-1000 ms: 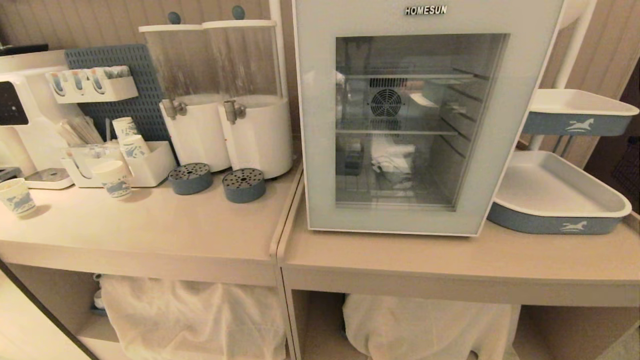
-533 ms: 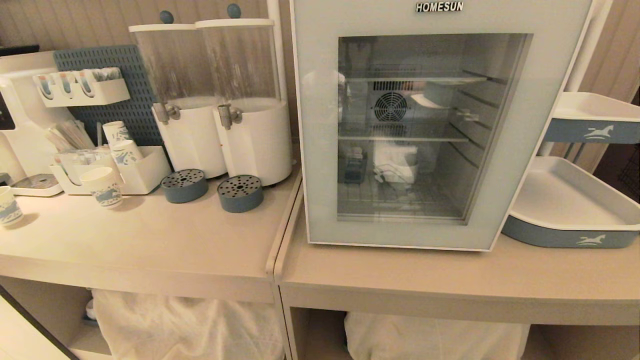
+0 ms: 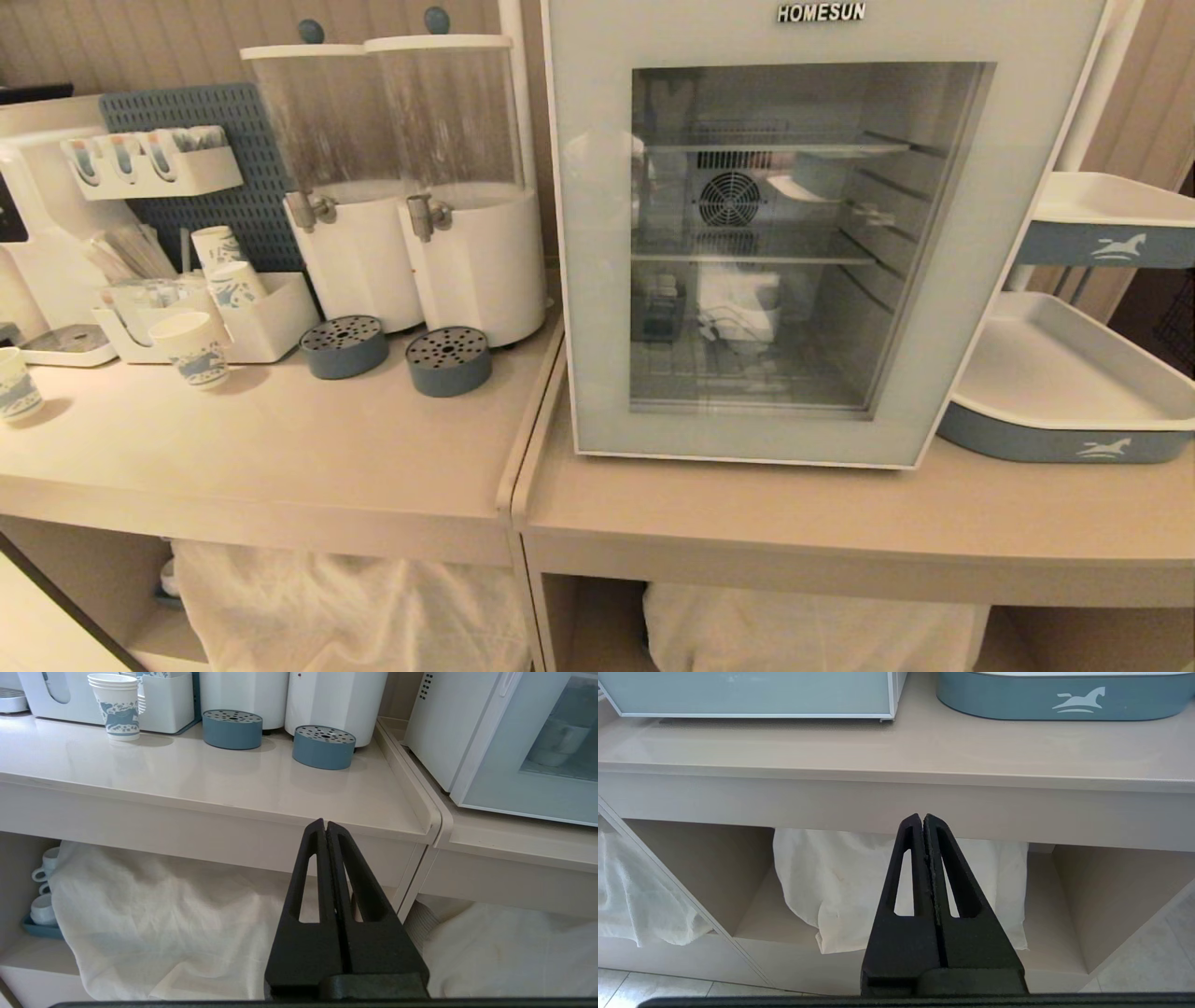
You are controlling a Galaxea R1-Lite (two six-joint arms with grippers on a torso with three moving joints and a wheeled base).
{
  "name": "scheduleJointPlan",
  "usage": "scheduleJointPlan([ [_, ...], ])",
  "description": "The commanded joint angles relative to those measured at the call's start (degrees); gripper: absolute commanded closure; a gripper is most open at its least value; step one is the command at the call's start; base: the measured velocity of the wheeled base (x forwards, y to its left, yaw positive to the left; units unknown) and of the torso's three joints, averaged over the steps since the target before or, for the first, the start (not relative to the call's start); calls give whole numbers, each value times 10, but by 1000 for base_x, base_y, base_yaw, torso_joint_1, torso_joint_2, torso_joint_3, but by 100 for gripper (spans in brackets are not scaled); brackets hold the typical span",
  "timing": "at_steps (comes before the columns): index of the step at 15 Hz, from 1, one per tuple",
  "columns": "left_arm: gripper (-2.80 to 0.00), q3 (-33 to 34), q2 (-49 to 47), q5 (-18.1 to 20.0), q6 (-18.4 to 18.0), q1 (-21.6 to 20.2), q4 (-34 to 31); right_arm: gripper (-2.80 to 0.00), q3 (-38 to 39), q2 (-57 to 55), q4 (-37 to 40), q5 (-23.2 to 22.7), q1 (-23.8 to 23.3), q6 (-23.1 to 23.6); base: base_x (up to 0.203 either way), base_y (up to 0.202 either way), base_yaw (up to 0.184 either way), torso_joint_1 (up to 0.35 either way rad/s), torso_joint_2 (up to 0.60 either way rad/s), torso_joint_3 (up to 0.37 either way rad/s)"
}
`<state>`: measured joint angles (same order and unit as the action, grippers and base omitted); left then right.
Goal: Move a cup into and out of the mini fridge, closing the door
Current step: Open the freezer door
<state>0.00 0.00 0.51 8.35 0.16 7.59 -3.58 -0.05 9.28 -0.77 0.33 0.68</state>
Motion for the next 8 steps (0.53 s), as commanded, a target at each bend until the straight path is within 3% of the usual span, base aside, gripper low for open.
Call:
scheduleJointPlan([
  [1, 0, 23, 3, 0, 1, 0, 1, 0, 0, 0, 0, 0, 0, 0, 0, 0, 0, 0, 0, 0],
  [6, 0, 23, 3, 1, -14, 0, 1, 0, 0, 0, 0, 0, 0, 0, 0, 0, 0, 0, 0, 0],
  [8, 0, 0, 1, 11, -16, 0, -29, 0, -1, 0, 0, -1, 0, 1, 0, 0, 0, 0, 0, 0],
])
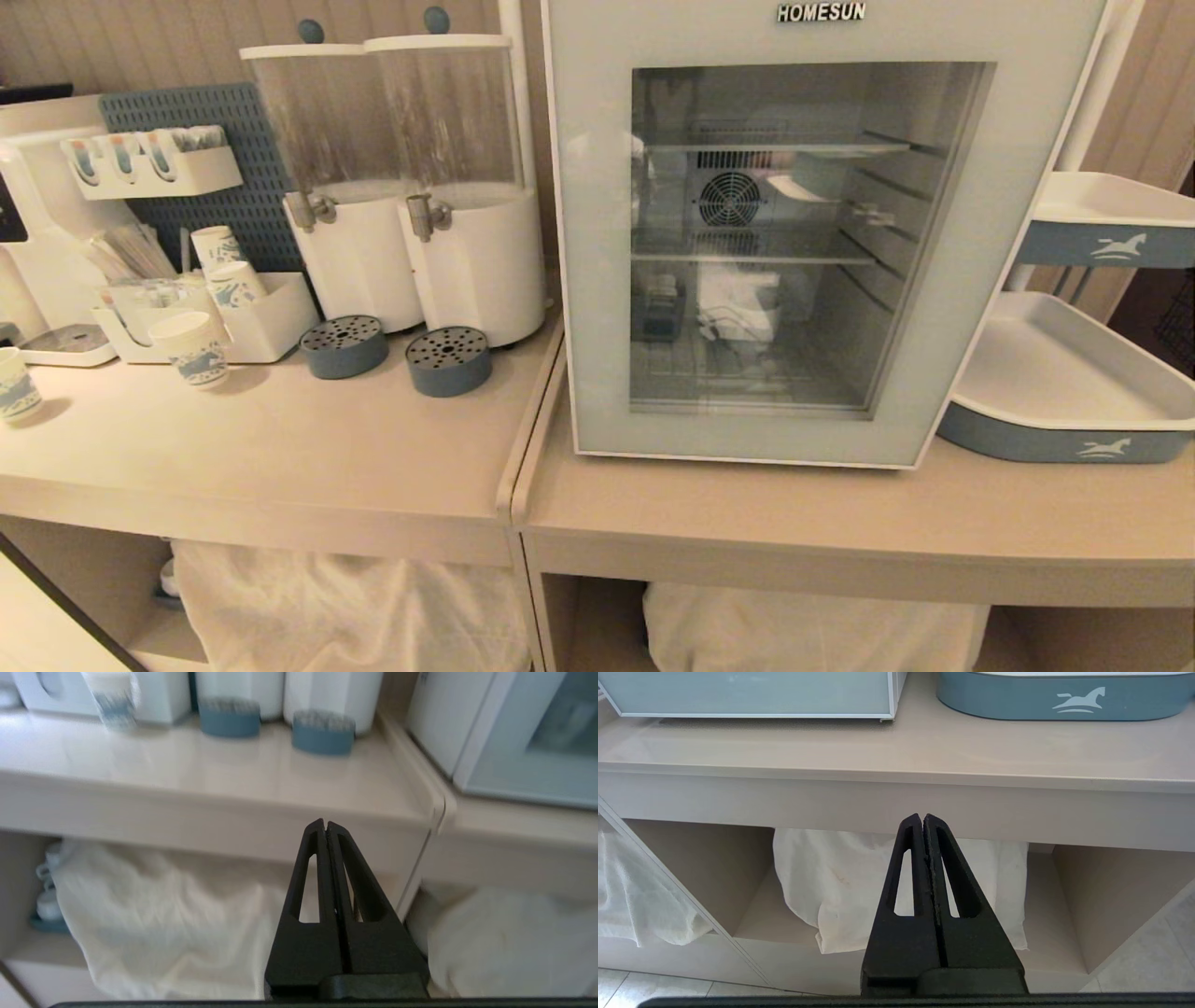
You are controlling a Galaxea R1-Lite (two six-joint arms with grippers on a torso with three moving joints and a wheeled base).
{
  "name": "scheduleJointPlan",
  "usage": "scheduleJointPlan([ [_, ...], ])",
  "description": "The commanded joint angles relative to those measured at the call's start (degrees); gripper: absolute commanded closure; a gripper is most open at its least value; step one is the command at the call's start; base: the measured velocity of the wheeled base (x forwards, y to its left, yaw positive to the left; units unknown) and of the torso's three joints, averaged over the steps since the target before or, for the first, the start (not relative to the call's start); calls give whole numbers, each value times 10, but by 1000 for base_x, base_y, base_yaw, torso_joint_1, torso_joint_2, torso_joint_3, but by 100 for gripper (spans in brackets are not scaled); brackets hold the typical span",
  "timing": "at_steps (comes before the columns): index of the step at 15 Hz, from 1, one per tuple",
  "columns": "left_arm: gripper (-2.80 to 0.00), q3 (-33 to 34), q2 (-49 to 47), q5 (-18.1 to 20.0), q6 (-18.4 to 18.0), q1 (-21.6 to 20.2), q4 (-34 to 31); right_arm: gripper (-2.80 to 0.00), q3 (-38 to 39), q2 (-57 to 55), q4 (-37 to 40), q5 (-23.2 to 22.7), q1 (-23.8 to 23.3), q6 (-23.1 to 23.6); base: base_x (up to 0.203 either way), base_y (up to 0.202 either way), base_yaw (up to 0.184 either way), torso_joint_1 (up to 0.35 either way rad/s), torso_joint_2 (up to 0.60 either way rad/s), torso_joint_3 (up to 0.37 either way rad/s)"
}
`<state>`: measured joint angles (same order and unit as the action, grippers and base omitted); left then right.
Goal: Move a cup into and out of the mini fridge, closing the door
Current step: Open the freezer door
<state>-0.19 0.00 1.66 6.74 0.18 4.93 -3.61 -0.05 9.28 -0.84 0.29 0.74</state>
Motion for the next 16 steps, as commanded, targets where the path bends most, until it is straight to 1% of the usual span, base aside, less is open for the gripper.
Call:
scheduleJointPlan([
  [1, 0, -43, -3, 10, 1, 0, -27, 0, -1, 0, 0, 0, 1, 0, 0, 0, 0, 0, 0, 0],
  [3, 0, -180, -32, 62, 8, 0, -115, 0, -1, 0, 0, 0, 1, 0, 0, 0, 0, 0, 0, 0],
  [4, 0, -255, -61, 94, 20, 3, -157, 0, -1, 0, 0, 0, 1, 0, 0, 0, 0, 0, 0, 0],
  [5, 0, -317, -116, 120, 32, 13, -188, 0, -1, 0, 0, 0, 1, 0, 0, 0, 0, 0, 0, 0],
  [6, 0, -363, -169, 133, 41, 33, -204, 0, -1, 0, 0, 0, 1, 0, 0, 0, 0, 0, 0, 0],
  [7, 0, -420, -224, 141, 50, 72, -218, 0, 0, 0, 0, 0, 1, 0, 0, 0, 0, 0, 0, 0],
  [8, 0, -471, -270, 142, 58, 127, -229, 0, -1, 0, 0, 0, 1, 0, 0, 0, 0, 0, 0, 0],
  [9, 0, -505, -315, 136, 63, 178, -236, 0, 0, 0, 0, 0, 1, 0, 0, 0, 0, 0, 0, 0],
  [10, 0, -535, -361, 131, 68, 215, -240, 0, 0, 0, 0, -1, 1, 1, 0, 0, 0, 0, 0, 0],
  [11, 0, -561, -410, 129, 72, 233, -239, 0, -1, 0, 0, 0, 1, 1, 0, 0, 0, 0, 0, 0],
  [13, 0, -617, -498, 146, 80, 249, -230, 0, -1, 0, 0, 0, 1, 2, 0, 0, 0, 0, 0, 0],
  [14, 0, -647, -537, 167, 88, 253, -226, 0, -1, 0, 0, 0, 1, 2, 0, 0, 0, 0, 0, 0],
  [16, 0, -695, -612, 229, 100, 240, -221, 0, -1, 0, 1, 0, 1, 3, 0, 0, 0, 0, 0, 0],
])
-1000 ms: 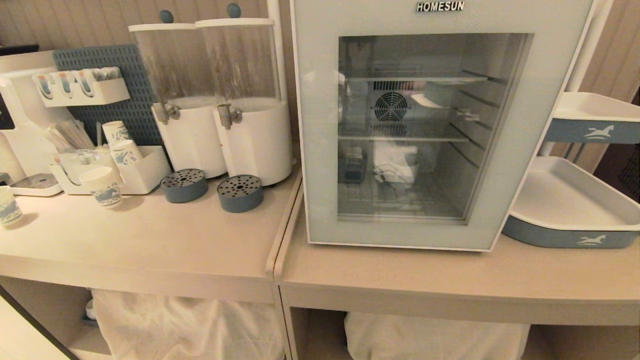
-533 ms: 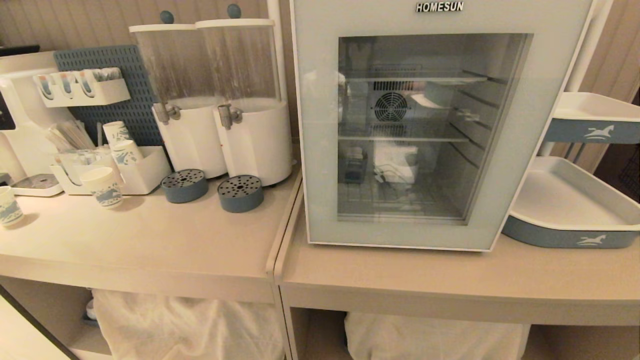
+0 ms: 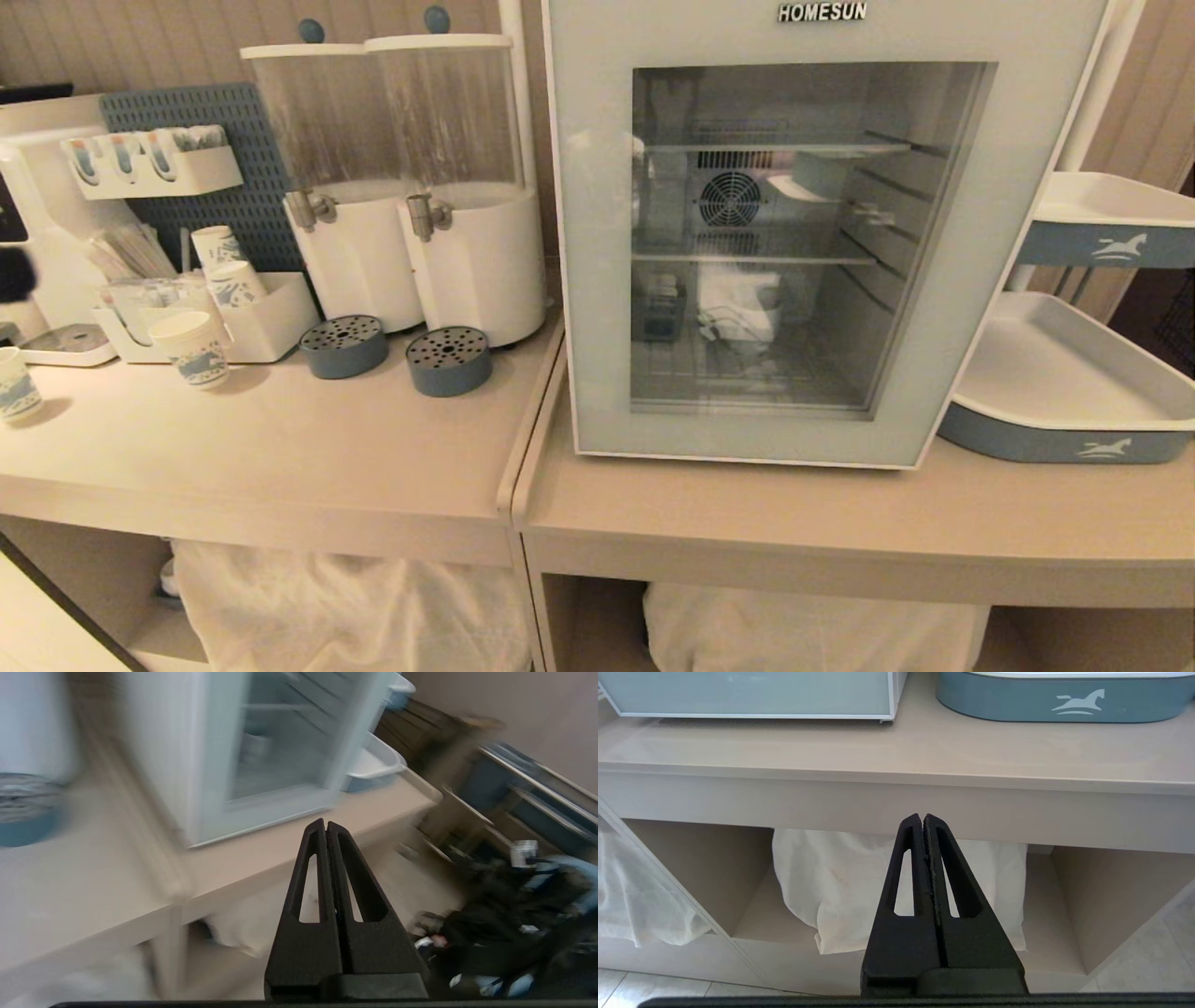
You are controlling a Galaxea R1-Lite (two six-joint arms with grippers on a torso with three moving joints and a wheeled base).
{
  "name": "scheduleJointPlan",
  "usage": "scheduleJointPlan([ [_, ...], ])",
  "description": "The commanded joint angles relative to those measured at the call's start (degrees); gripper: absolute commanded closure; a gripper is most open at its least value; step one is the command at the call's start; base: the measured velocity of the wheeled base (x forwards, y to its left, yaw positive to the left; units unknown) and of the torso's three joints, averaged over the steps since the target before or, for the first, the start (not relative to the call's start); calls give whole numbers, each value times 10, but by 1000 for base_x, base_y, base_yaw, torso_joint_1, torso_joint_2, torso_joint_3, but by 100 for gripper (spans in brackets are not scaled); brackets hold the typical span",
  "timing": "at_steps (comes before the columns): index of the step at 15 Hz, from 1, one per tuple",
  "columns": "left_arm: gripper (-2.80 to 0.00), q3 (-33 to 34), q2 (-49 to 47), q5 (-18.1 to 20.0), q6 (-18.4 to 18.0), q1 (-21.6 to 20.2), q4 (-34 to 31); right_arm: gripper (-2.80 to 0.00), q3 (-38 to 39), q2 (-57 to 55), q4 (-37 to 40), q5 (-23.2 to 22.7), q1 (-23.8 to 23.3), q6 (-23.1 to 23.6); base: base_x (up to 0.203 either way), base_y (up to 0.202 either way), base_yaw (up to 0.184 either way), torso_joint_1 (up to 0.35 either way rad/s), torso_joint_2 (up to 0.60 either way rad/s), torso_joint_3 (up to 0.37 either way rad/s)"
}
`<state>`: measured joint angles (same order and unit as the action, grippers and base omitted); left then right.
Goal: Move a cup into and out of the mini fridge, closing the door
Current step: Open the freezer door
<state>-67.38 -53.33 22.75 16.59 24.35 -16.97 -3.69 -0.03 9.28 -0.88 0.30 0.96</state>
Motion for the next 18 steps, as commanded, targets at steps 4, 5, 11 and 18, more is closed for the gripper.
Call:
scheduleJointPlan([
  [4, 0, -63, -247, 303, -2, -181, 94, 0, -1, -1, 1, 0, 0, 2, 0, 0, 0, 0, 0, 0],
  [5, 0, -57, -291, 371, -25, -221, 159, 0, -1, -1, 1, 0, 0, 2, 0, 0, 0, 0, 0, 0],
  [11, 0, -118, -481, 468, -123, -272, 302, 0, -1, -1, 1, 0, 0, 3, 0, 0, 0, 0, 0, 0],
  [18, -280, -205, -590, 467, -131, -171, 277, 0, -1, -1, 1, 0, 0, 3, 0, 0, 0, 0, 0, 0],
])
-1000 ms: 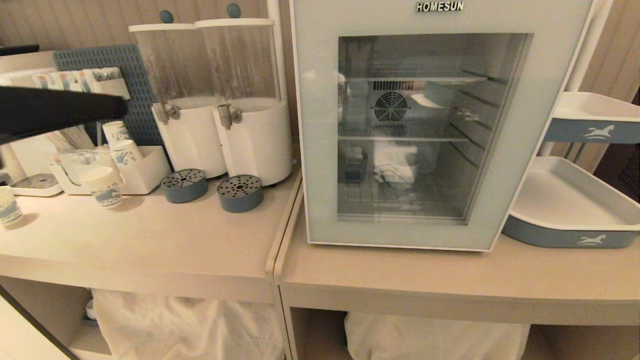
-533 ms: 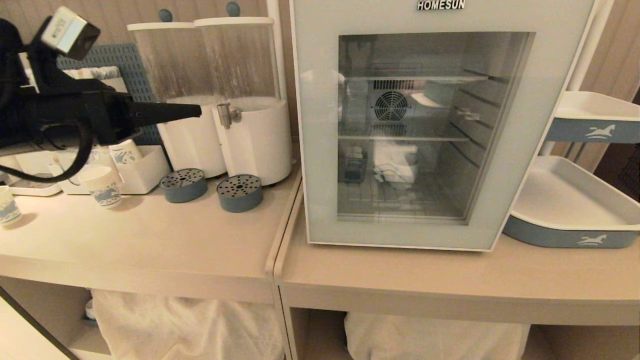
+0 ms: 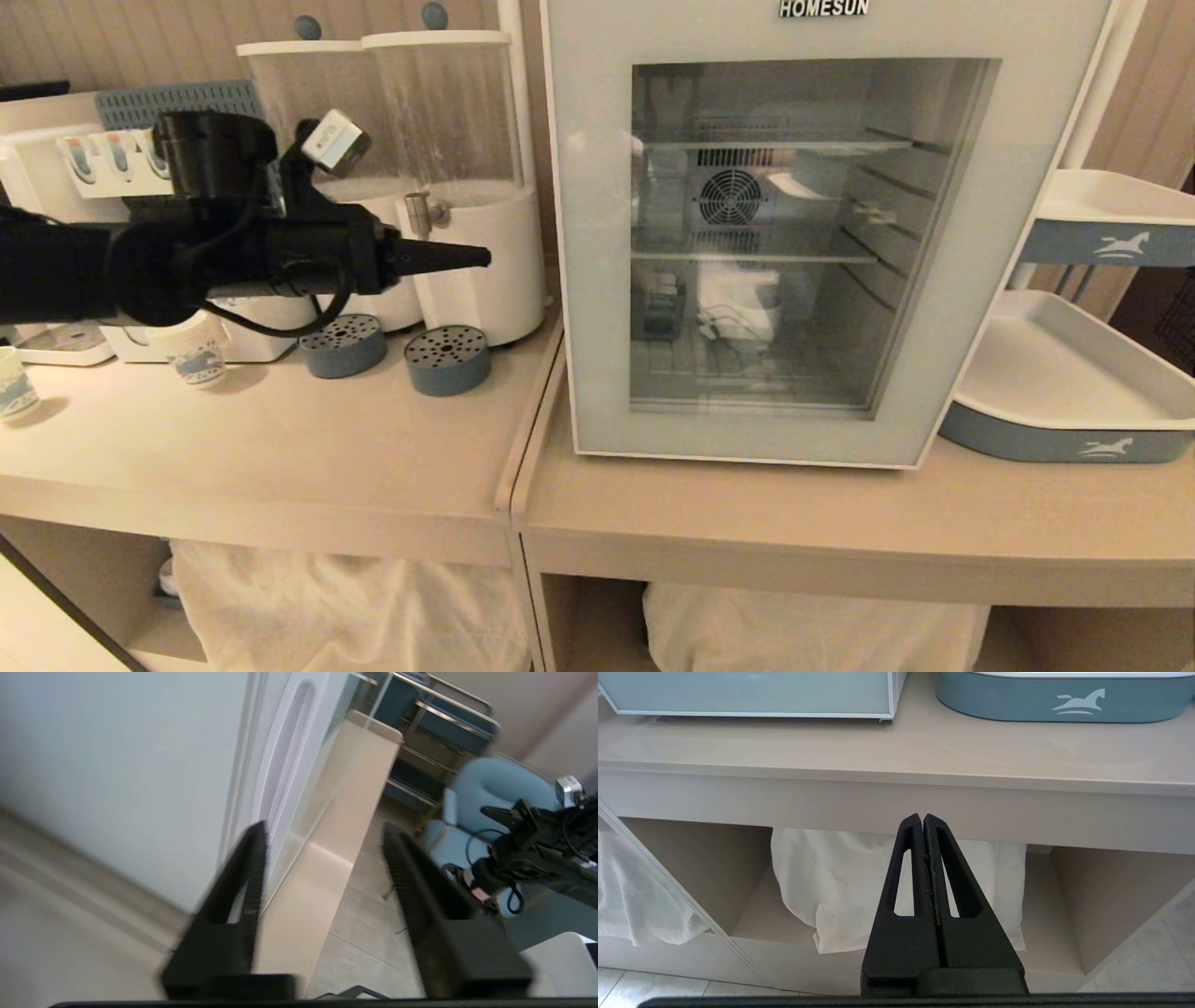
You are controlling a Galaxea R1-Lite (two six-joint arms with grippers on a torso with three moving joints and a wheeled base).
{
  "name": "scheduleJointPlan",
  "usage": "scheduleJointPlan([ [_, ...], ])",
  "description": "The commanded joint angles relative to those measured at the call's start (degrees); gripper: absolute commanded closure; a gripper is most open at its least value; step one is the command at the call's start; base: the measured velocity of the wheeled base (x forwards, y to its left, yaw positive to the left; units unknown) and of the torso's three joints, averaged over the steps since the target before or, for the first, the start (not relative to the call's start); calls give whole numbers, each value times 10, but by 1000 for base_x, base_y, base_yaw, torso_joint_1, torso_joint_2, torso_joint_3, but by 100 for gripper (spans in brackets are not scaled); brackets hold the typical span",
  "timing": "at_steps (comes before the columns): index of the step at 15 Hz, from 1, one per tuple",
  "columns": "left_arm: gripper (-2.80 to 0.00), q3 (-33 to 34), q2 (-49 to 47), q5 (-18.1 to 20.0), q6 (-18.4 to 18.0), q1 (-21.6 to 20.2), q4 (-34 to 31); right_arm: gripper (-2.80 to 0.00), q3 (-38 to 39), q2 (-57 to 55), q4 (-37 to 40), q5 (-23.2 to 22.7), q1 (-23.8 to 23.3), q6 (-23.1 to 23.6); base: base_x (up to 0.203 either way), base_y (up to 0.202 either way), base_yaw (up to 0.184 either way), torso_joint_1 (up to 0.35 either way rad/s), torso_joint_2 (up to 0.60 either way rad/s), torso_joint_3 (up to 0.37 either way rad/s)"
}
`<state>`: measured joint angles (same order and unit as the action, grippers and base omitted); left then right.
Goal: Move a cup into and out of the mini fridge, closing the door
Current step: Open the freezer door
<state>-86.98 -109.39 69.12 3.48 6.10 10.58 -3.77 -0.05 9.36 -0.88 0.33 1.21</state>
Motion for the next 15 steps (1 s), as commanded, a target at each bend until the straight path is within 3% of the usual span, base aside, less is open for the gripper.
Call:
scheduleJointPlan([
  [1, -280, -13, -37, 4, 0, 17, 3, 0, 1, 0, 0, 0, 0, 0, 0, 0, 0, 0, 0, 0],
  [6, -280, -1, -44, 5, -33, 40, 4, 0, 0, 0, 0, 0, 0, 0, 0, 0, 0, 0, 0, 0],
  [15, -280, 6, -44, 8, -33, 60, 4, 0, 0, 0, 0, 0, 0, 0, 0, 0, 0, 0, 0, 0],
])
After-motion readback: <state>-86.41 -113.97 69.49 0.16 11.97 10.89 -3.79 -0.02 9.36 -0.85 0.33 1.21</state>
